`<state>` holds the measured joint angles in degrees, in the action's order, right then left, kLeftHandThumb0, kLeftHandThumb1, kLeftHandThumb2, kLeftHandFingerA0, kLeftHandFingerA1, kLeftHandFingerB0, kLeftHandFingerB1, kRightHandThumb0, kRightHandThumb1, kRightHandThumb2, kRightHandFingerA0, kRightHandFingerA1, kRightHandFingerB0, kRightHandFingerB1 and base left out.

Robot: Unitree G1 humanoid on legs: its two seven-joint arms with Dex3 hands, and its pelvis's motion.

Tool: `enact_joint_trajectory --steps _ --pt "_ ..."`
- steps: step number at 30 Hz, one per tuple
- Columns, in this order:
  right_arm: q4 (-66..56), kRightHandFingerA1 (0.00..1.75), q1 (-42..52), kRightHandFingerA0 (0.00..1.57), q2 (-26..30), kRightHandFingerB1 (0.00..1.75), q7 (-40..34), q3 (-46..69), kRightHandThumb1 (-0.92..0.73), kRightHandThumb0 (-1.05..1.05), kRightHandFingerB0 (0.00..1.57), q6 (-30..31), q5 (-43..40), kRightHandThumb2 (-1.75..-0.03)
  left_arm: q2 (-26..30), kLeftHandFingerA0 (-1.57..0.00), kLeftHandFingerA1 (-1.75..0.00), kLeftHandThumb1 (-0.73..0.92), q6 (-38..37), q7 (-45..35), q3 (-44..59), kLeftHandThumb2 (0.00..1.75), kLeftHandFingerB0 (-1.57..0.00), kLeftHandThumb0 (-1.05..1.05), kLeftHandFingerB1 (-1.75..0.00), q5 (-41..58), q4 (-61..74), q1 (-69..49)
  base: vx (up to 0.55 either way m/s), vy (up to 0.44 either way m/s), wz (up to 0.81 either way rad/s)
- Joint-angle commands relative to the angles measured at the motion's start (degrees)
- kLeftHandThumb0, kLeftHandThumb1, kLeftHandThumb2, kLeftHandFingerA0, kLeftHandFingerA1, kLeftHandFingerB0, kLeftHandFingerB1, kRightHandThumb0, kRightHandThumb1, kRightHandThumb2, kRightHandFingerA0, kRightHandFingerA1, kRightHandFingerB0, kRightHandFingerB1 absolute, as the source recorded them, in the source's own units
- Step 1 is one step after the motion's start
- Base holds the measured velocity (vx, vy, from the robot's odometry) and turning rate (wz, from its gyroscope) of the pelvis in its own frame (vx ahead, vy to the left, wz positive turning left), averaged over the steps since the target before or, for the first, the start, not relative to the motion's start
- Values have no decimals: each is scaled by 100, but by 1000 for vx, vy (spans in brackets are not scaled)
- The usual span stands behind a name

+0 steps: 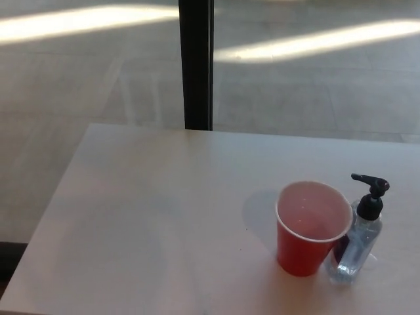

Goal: The robot uses its right hand fist to press the hand soap kept in the middle of the table to get liquid hand soap out

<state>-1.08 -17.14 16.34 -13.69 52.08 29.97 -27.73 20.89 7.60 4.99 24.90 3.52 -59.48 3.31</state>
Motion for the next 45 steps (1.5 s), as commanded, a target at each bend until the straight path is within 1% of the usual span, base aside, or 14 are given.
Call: enact_joint_trajectory --steps 1,2,3,4,5,6,7,8,12,17,24,26,36,45 --pt "-885 140 -2126 132 756 125 -664 -864 -46 -42 114 1273 -502 -109 254 -49 -96 92 393 230 153 130 -27 -51 -80 214 -77 50 0 0 0" --pt "-940 175 -2165 115 722 147 -628 -900 -50 -36 101 1295 -524 -105 251 -48 -96 92 387 216 152 131 -28 -52 -82 213 -59 38 0 0 0" --pt "-1095 175 -2194 110 672 152 -492 -1022 -42 -24 94 1320 -591 -141 250 -48 -96 92 377 220 166 130 -29 -52 -82 223 -85 47 0 0 0" --pt "-1207 175 -2180 110 665 152 -370 -1112 -42 -24 94 1345 -616 -141 256 -48 -96 92 377 256 191 130 -29 -52 -82 238 -163 90 0 0 0" --pt "-1387 125 -1979 115 742 119 249 -1384 -72 -7 104 1250 -741 -134 247 -49 -97 92 386 342 186 128 -37 -50 -89 211 -204 116 0 0 0" --pt "-1322 123 -1997 112 726 116 409 -1447 -77 -5 99 1226 -815 -135 261 -47 -94 92 390 261 169 129 -33 -50 -85 205 -205 104 0 0 0" --pt "-1276 175 -1986 99 735 165 495 -1497 -67 -7 60 1299 -880 -133 225 -46 -95 92 354 254 203 129 -36 -51 -88 238 -201 21 0 0 0" --pt "-1221 175 -1960 98 770 163 669 -1612 -70 -7 59 1326 -922 -127 207 -46 -94 91 371 275 208 129 -34 -51 -86 244 -180 -11 0 0 0" --pt "-1092 175 -1871 94 769 157 1023 -2016 -68 -12 63 1311 -972 -116 198 -46 -93 92 436 294 148 130 -32 -50 -83 237 -84 -18 0 0 0" --pt "-1043 175 -1783 100 650 155 1222 -2784 -53 -16 70 1279 -782 -131 209 -46 -93 91 485 316 136 128 -29 -50 -80 271 -50 -15 0 0 0" --pt "-897 175 -1563 99 604 159 1348 -3251 -56 -15 66 1276 -608 -127 209 -49 -97 92 441 420 162 127 -33 -51 -86 338 -161 44 0 0 0" --pt "-880 175 -1378 99 535 169 1406 -3345 -57 -14 63 1244 -580 -131 218 -44 -92 92 519 392 153 129 -27 -51 -79 355 -109 44 0 0 0" --pt "-1039 175 -857 98 521 170 1616 -3729 -57 -15 65 1214 -439 -127 248 -47 -95 92 468 357 106 129 -34 -51 -86 346 -104 -3 0 0 0" --pt "-1268 175 -571 97 512 168 1782 -3913 -60 -13 66 1144 -345 -122 243 -43 -90 91 549 346 90 131 -27 -50 -79 351 56 -82 0 0 0"
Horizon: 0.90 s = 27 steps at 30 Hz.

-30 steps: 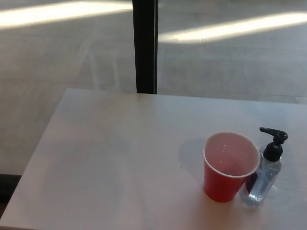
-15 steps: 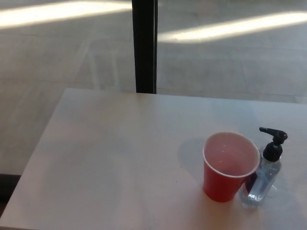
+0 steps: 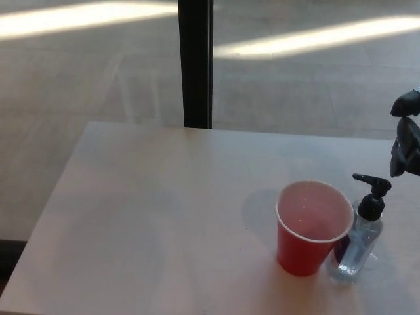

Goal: The robot uses its right hand fist to press the hand soap kept in the middle of the table to get liquid hand soap out

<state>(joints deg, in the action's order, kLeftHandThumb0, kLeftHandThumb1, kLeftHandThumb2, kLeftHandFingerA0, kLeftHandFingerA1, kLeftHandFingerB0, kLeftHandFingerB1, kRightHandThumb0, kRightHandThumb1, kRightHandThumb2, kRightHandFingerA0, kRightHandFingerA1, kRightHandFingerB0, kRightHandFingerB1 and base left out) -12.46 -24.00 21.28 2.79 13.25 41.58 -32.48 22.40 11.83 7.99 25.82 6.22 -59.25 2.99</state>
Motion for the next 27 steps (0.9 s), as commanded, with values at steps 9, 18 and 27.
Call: enact_joint_trajectory --steps 9,18,27 --pt "-685 175 246 98 -77 163 145 -44 -54 -16 69 143 56 -130 108 -45 -93 91 66 23 -6 130 -26 -52 -79 140 -28 -89 0 0 0" --pt "-775 175 466 96 -109 167 176 -19 -57 -13 64 266 58 -129 128 -47 -95 91 -4 -1 -67 130 -26 -52 -78 121 -79 -117 0 0 0" --pt "-556 175 693 96 -313 168 229 -160 -58 -12 67 156 176 -123 103 -47 -94 90 -12 -40 -75 131 -22 -52 -76 154 21 -180 0 0 0"
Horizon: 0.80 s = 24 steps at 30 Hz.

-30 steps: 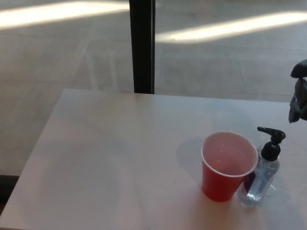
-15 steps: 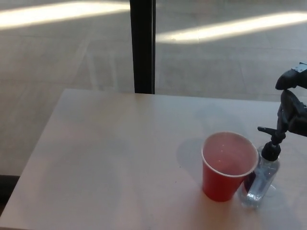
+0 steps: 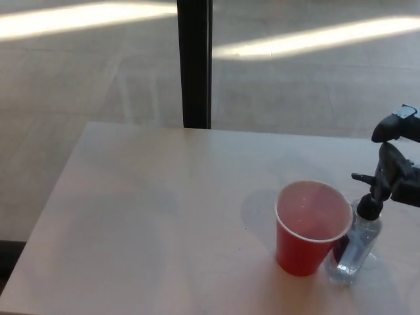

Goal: The robot uses its right hand fist to press the hand soap kept in the middle of the table to get liquid hand soap out

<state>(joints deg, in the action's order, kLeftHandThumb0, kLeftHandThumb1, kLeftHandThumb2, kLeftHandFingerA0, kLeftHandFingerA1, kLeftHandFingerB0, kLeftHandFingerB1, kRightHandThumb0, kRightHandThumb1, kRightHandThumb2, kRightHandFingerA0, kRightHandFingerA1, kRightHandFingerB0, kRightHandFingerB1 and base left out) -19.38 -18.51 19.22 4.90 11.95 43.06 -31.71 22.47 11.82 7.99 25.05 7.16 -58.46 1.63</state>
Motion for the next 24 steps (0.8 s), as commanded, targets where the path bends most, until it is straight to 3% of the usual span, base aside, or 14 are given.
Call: enact_joint_trajectory --steps 1,4,7,8,11,14,17,24 --pt "168 175 186 96 -112 168 45 -46 -58 -12 67 -45 137 -123 99 -47 -94 90 -23 -56 -29 131 -22 -52 -76 35 -87 -40 0 0 0" --pt "415 175 218 96 -185 171 96 -123 -58 -14 66 -241 249 -124 77 -48 -94 92 125 28 -50 129 -22 -50 -75 32 62 -54 0 0 0" --pt "857 175 166 95 -377 156 26 -113 -66 -17 73 -260 244 -115 59 -46 -93 91 87 56 -45 131 -23 -52 -76 42 -21 -5 0 0 0" --pt "958 175 145 99 -390 166 22 -166 -64 -15 67 -302 312 -116 54 -48 -95 92 93 85 -63 130 -24 -52 -76 24 -25 5 0 0 0" --pt "1124 175 127 99 -346 167 73 -325 -59 -16 68 -434 472 -122 78 -45 -91 91 70 18 -35 131 -22 -53 -75 76 -117 33 0 0 0" --pt "1208 175 169 96 -25 171 381 -668 -57 -18 66 -599 720 -125 57 -44 -91 92 70 62 -31 130 -23 -50 -76 78 -77 22 0 0 0" --pt "1092 175 265 95 426 161 545 -916 -57 -17 73 -560 901 -121 92 -48 -96 92 74 75 -79 128 -24 -53 -76 37 -186 138 0 0 0" --pt "1283 175 317 93 810 160 766 -1027 -57 -17 74 -783 934 -113 124 -46 -92 91 111 156 -103 130 -26 -51 -78 21 -216 250 0 0 0"
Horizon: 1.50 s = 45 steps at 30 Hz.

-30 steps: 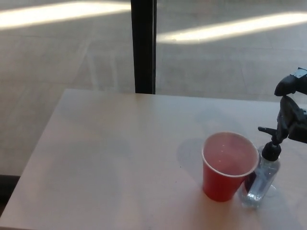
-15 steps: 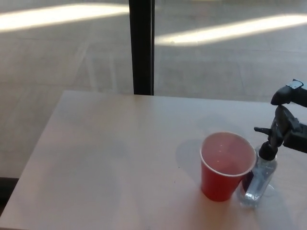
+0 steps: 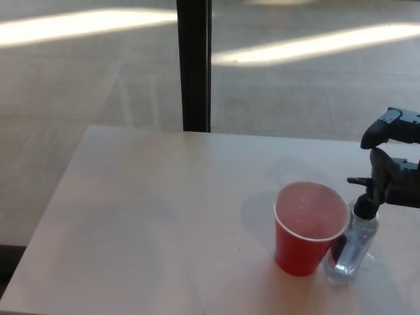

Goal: The robot uses its right hand fist to press the hand soap kept in the middle of the table to get liquid hand soap out

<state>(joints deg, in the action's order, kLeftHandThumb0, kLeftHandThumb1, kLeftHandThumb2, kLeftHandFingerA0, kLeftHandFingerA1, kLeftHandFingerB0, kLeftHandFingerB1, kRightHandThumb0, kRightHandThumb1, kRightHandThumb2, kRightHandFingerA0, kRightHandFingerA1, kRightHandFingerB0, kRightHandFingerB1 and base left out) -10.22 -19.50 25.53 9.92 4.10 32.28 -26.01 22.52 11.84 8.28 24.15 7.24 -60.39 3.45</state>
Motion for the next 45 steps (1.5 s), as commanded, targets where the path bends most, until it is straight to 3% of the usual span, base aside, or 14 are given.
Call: enact_joint_trajectory --steps 1,4,5,6,7,12,16,21,28,38,45 --pt "363 175 390 94 230 162 308 -291 -52 -18 74 320 377 -122 121 -48 -98 92 57 8 -28 131 -25 -52 -80 22 49 13 0 0 0" --pt "283 175 402 95 294 162 383 -386 -53 -17 75 363 362 -122 149 -46 -94 91 43 -27 -69 132 -22 -53 -76 -3 46 9 0 0 0" --pt "324 175 480 98 290 169 511 -497 -46 -14 72 94 447 -134 180 -49 -94 92 -32 -61 -147 131 -24 -51 -76 -73 -16 8 0 0 0" --pt "332 175 487 98 287 169 511 -495 -46 -14 72 75 446 -134 194 -49 -94 92 -27 -61 -160 131 -24 -51 -76 -69 -15 19 0 0 0" --pt "240 175 578 92 311 165 497 -591 -45 -15 74 20 537 -134 199 -51 -97 92 11 5 -146 129 -26 -52 -78 -53 -40 46 0 0 0" --pt "61 175 771 94 186 160 263 -719 -55 -17 75 94 589 -122 169 -48 -95 92 65 27 -123 131 -25 -53 -78 10 35 43 0 0 0" --pt "89 175 795 98 106 155 247 -788 -54 -19 80 103 614 -120 152 -51 -97 92 81 47 -120 131 -30 -54 -82 10 107 14 0 0 0" --pt "176 175 785 100 42 155 298 -781 -53 -18 84 139 552 -122 185 -48 -93 91 -15 41 -120 130 -25 -54 -75 -5 -102 76 0 0 0" --pt "348 175 825 96 159 163 328 -782 -51 -21 76 41 682 -127 174 -51 -97 92 32 33 -83 131 -32 -54 -83 35 11 74 0 0 0" --pt "500 175 927 99 225 165 558 -1046 -45 -23 72 132 670 -134 189 -46 -93 92 91 11 -42 133 -23 -55 -76 71 89 84 0 0 0" --pt "528 175 1022 98 312 165 635 -1326 -47 -24 68 278 634 -129 213 -50 -97 92 -3 18 -46 131 -22 -55 -76 48 -67 149 0 0 0"
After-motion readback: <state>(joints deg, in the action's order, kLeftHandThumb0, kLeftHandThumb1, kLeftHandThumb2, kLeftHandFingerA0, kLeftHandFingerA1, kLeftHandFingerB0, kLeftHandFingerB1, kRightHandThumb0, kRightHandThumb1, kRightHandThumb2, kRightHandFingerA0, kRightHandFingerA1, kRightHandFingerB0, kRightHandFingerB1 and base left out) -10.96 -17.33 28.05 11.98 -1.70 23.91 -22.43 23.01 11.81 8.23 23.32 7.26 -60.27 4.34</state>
